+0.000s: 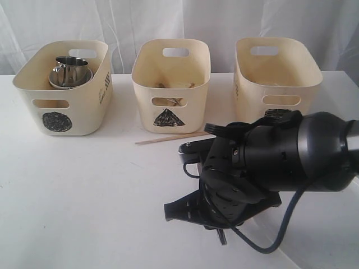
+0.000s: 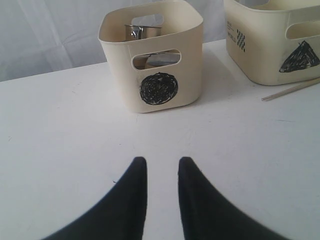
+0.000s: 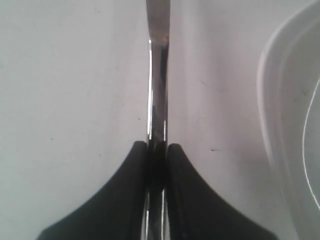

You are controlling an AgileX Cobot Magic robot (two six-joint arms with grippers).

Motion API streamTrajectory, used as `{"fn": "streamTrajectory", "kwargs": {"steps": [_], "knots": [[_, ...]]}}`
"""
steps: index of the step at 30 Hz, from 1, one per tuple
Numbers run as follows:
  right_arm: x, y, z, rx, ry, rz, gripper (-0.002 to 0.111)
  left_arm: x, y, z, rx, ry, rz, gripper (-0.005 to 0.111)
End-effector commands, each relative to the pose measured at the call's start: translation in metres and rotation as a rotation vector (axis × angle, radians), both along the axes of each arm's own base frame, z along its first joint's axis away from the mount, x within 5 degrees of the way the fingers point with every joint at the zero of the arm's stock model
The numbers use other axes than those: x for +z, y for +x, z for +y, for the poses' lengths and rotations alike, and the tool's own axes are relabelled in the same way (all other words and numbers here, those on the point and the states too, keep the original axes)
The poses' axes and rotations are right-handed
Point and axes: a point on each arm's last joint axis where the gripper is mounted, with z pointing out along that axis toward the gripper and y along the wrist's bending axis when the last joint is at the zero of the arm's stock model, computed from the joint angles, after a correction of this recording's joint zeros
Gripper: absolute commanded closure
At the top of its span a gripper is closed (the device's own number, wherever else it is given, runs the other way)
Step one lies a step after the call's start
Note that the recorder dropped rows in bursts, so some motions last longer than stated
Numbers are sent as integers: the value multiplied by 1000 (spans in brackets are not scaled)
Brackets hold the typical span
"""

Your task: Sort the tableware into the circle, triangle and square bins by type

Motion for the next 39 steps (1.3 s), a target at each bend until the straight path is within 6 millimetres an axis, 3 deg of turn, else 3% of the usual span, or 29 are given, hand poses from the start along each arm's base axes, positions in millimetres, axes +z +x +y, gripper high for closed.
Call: {"fn": "streamTrajectory", "kwargs": {"steps": [1, 12, 39], "knots": [[0, -1, 0, 28, -17, -6, 108, 0, 0, 0, 1, -12, -3, 78], [2, 0, 9, 109, 33, -49, 108, 0, 0, 0, 1, -12, -3, 78], [18, 3, 6, 171, 21, -143, 108, 0, 0, 0, 1, -12, -3, 78]]}}
